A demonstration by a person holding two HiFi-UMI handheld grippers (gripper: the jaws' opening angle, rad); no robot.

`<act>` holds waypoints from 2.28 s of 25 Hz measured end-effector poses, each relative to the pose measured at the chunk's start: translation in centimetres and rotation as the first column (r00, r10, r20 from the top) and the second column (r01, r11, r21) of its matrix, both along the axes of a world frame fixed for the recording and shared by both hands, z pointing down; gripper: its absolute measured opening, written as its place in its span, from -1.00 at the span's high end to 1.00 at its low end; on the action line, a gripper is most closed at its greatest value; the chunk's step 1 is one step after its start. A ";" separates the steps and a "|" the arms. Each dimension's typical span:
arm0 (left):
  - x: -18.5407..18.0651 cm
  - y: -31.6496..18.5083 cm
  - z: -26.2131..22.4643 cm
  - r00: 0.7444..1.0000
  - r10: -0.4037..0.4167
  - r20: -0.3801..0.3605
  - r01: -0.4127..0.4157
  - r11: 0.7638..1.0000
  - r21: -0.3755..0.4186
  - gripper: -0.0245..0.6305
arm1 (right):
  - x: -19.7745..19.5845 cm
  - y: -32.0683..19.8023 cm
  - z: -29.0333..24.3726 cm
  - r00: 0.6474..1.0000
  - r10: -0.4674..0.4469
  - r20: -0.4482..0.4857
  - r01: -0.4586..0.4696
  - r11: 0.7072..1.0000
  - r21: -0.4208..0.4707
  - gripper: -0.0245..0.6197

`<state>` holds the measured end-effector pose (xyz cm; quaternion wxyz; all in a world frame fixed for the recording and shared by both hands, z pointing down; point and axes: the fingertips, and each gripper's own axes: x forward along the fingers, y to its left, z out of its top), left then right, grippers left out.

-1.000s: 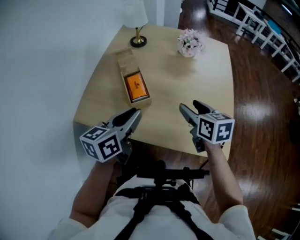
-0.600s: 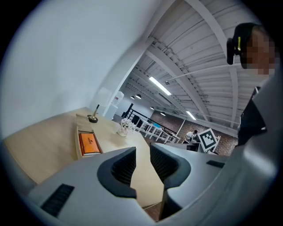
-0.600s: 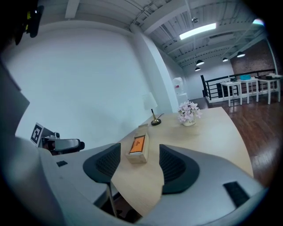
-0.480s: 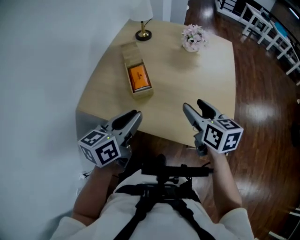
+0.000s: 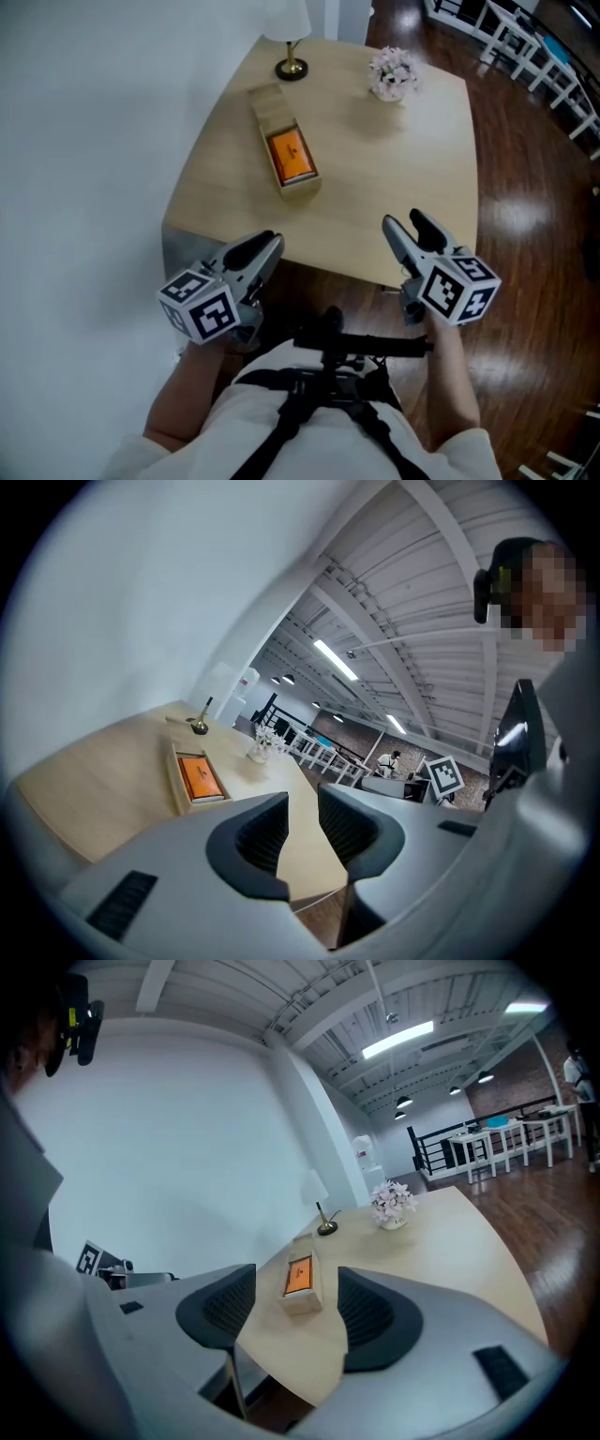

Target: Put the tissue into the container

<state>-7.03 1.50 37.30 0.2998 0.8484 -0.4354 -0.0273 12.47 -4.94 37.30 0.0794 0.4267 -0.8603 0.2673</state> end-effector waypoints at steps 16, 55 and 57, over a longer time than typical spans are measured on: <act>-1.0 2.2 -1.8 0.994 0.111 0.010 -0.111 0.994 0.016 0.62 | 0.5 2.7 -1.2 0.995 0.093 -0.028 -0.093 0.996 0.002 0.07; -2.2 1.3 -0.1 0.995 0.102 0.024 -0.101 0.994 -0.037 0.62 | 1.4 4.7 2.1 0.987 0.152 -0.054 -0.154 0.987 -0.046 0.40; -2.1 1.5 0.0 0.994 0.109 0.022 -0.108 0.994 -0.033 0.62 | 1.2 4.8 2.1 0.987 0.150 -0.053 -0.152 0.988 -0.036 0.47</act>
